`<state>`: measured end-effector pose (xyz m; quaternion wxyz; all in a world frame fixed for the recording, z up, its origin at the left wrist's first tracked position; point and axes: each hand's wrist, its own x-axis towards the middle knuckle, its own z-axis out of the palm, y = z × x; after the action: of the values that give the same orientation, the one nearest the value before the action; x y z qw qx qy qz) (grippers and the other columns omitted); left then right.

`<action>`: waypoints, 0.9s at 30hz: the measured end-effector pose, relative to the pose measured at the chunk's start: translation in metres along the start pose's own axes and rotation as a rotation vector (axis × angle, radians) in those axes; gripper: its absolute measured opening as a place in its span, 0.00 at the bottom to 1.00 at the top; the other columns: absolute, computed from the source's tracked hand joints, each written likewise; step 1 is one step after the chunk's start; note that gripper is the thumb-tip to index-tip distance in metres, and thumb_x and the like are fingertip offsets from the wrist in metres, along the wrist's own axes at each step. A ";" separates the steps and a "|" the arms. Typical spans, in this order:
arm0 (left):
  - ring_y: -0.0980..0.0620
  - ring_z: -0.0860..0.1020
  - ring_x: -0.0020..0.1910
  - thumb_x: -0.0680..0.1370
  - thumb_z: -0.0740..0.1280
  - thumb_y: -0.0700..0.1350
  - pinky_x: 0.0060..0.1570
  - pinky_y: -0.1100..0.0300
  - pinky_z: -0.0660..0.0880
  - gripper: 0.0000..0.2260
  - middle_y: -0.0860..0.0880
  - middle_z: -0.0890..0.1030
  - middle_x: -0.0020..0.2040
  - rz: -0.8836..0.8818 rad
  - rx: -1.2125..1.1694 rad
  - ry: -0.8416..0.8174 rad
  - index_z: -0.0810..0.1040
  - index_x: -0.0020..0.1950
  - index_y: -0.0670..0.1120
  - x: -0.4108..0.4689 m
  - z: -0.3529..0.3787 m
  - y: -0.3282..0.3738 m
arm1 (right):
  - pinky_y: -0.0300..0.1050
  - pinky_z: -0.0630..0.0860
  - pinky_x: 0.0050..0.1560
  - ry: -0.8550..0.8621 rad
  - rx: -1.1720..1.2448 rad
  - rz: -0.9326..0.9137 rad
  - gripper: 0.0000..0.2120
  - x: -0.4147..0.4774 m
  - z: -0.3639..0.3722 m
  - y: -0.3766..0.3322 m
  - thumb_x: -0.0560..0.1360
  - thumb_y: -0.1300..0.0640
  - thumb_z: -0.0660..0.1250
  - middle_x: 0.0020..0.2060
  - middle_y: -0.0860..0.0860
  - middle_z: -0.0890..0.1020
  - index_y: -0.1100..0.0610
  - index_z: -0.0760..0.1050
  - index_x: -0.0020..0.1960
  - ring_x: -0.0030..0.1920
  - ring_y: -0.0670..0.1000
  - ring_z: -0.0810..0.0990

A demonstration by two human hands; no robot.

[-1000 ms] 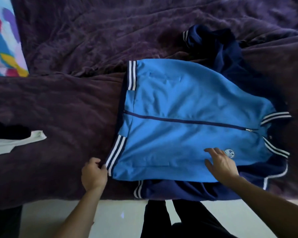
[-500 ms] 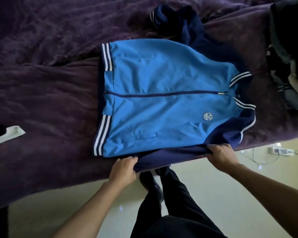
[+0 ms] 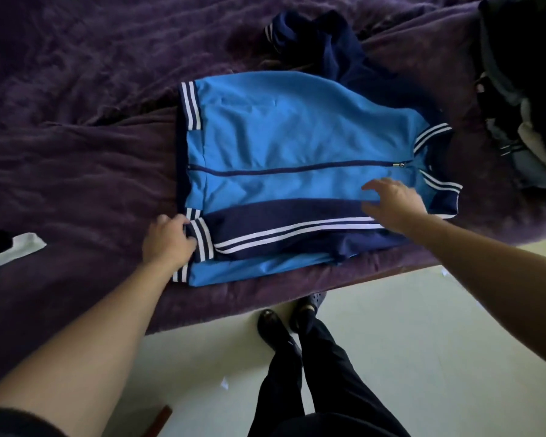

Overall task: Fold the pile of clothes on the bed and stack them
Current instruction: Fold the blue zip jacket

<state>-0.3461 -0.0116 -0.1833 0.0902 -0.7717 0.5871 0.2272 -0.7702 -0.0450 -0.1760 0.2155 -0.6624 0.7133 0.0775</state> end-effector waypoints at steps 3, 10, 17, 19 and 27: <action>0.41 0.67 0.66 0.73 0.68 0.48 0.61 0.47 0.68 0.25 0.43 0.68 0.70 0.365 0.169 0.036 0.71 0.70 0.51 -0.013 0.035 0.022 | 0.56 0.64 0.66 -0.041 -0.162 -0.235 0.32 -0.024 0.038 0.001 0.70 0.44 0.69 0.72 0.53 0.67 0.48 0.66 0.72 0.72 0.56 0.64; 0.46 0.42 0.78 0.76 0.65 0.49 0.73 0.45 0.51 0.37 0.47 0.40 0.79 0.356 0.461 -0.394 0.46 0.78 0.58 -0.014 0.098 0.023 | 0.61 0.56 0.71 -0.504 -0.382 -0.068 0.34 -0.034 0.101 0.048 0.76 0.34 0.54 0.78 0.47 0.45 0.42 0.46 0.77 0.77 0.51 0.45; 0.42 0.40 0.77 0.73 0.70 0.53 0.72 0.41 0.52 0.43 0.42 0.39 0.78 0.309 0.557 -0.402 0.44 0.78 0.53 -0.018 0.097 0.040 | 0.56 0.52 0.73 -0.246 -0.445 -0.194 0.40 -0.031 0.089 0.042 0.74 0.37 0.62 0.79 0.51 0.47 0.44 0.43 0.78 0.78 0.53 0.47; 0.42 0.41 0.77 0.73 0.70 0.50 0.72 0.42 0.53 0.42 0.41 0.40 0.78 0.309 0.576 -0.364 0.45 0.78 0.53 -0.014 0.105 0.039 | 0.57 0.52 0.73 -0.234 -0.445 -0.281 0.41 -0.028 0.101 0.029 0.74 0.40 0.64 0.78 0.51 0.47 0.44 0.43 0.78 0.78 0.53 0.47; 0.52 0.59 0.75 0.79 0.56 0.39 0.66 0.54 0.63 0.18 0.49 0.63 0.76 0.354 0.350 -0.234 0.72 0.68 0.50 -0.005 0.090 0.023 | 0.49 0.69 0.45 -0.237 0.039 -0.049 0.07 -0.027 0.096 0.014 0.72 0.56 0.63 0.51 0.54 0.83 0.49 0.76 0.49 0.54 0.60 0.79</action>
<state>-0.3908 0.0226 -0.2568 0.2484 -0.5981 0.7288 0.2222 -0.7635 0.0190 -0.2537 0.3129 -0.6615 0.6679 0.1360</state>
